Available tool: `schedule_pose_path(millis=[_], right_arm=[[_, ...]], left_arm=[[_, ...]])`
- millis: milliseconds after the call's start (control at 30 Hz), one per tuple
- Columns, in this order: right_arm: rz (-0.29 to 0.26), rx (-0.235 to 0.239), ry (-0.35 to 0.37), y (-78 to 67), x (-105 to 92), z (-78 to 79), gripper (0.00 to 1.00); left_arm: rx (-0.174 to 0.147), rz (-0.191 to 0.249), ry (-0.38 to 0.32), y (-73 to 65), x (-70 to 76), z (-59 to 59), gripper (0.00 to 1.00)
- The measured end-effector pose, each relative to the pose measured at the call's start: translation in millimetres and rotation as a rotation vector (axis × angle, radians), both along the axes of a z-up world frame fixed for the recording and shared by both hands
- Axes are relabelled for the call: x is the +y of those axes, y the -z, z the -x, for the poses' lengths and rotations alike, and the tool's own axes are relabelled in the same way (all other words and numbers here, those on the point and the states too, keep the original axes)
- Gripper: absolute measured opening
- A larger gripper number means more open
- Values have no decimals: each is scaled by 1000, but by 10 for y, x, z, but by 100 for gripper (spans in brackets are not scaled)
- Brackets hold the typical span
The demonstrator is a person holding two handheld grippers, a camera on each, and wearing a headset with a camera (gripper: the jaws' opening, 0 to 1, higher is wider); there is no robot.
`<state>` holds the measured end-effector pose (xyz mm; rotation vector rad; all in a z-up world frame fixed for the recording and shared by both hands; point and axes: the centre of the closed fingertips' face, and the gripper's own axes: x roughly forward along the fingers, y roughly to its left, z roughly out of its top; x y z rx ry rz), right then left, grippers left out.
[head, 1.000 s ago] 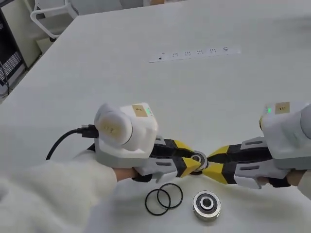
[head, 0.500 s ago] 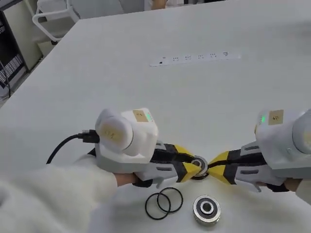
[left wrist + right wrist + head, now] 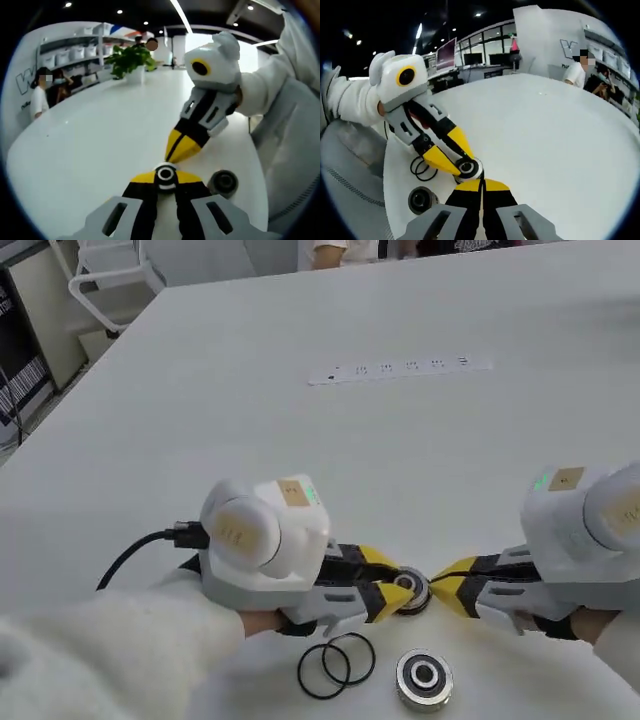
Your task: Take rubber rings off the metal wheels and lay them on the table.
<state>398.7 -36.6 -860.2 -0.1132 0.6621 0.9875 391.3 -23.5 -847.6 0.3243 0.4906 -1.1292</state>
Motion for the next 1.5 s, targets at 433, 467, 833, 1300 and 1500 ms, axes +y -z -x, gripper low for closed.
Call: schedule_pose_path(millis=[433, 467, 833, 1300, 1500], right_arm=[[-454, 439, 263, -60, -13, 7, 0], [-461, 451, 265, -69, -9, 17, 0], [-462, 456, 254, -137, 41, 61, 0], [-461, 456, 224, -165, 99, 84, 0], [-464, 453, 203, -188, 142, 101, 0]], left_arm=[[-2, 9, -3, 0, -1, 2, 13], [-2, 11, -4, 0, -2, 2, 13], [-4, 17, -4, 2, -2, 1, 13], [-1, 14, -7, 8, -4, -4, 13], [-1, 14, -6, 8, -10, 1, 13]])
